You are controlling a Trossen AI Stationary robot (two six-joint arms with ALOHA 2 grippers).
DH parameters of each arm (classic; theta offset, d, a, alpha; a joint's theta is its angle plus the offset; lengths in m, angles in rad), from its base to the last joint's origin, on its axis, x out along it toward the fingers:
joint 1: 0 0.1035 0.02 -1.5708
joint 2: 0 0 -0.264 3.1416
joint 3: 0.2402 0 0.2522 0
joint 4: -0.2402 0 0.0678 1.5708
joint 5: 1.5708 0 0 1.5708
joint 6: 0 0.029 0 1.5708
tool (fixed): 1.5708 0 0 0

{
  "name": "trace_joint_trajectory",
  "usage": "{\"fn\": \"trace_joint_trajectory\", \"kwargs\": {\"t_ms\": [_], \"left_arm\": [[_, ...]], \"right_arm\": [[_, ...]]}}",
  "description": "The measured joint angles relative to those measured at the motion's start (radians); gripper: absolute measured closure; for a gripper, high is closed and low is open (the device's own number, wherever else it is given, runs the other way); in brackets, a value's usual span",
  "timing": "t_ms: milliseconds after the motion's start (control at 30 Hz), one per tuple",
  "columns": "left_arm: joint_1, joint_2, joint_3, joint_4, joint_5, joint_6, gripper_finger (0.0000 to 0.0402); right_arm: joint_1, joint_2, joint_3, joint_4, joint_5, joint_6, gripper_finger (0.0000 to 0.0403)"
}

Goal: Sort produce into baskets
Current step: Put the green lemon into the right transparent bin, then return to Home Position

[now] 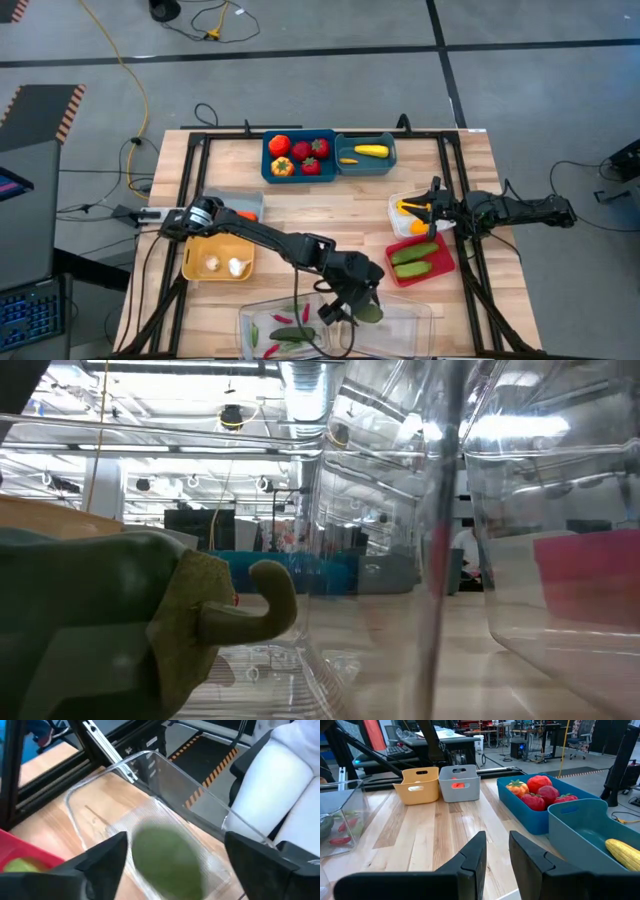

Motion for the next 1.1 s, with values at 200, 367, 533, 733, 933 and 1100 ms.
{"fn": "trace_joint_trajectory", "kwargs": {"t_ms": [200, 367, 533, 733, 933, 1100], "left_arm": [[-0.006, 0.0, 0.0, -0.003, -0.023, -0.001, 0.0012], [0.008, -0.017, 0.0, -0.032, -0.057, -0.028, 0.001], [0.049, -0.137, 0.0, -0.153, -0.161, -0.145, 0.0012], [0.097, -0.3, 0.0, -0.318, -0.319, -0.293, 0.0012], [0.135, -0.453, 0.001, -0.477, -0.413, -0.383, 0.0012], [0.153, -0.569, 0.001, -0.576, -0.483, -0.385, 0.0012]], "right_arm": [[0.0, 0.0, 0.0, 0.0, 0.0, 0.0, 0.0291], [0.0, 0.0, 0.0, 0.0, 0.0, 0.0, 0.0291], [0.0, 0.0, 0.0, 0.0, 0.0, 0.0, 0.0291], [0.0, 0.0, 0.0, 0.001, 0.0, 0.0, 0.0291], [0.0, 0.0, 0.0, 0.001, 0.0, 0.0, 0.0291], [0.0, 0.0, 0.0, 0.002, 0.0, 0.0, 0.0291]]}}
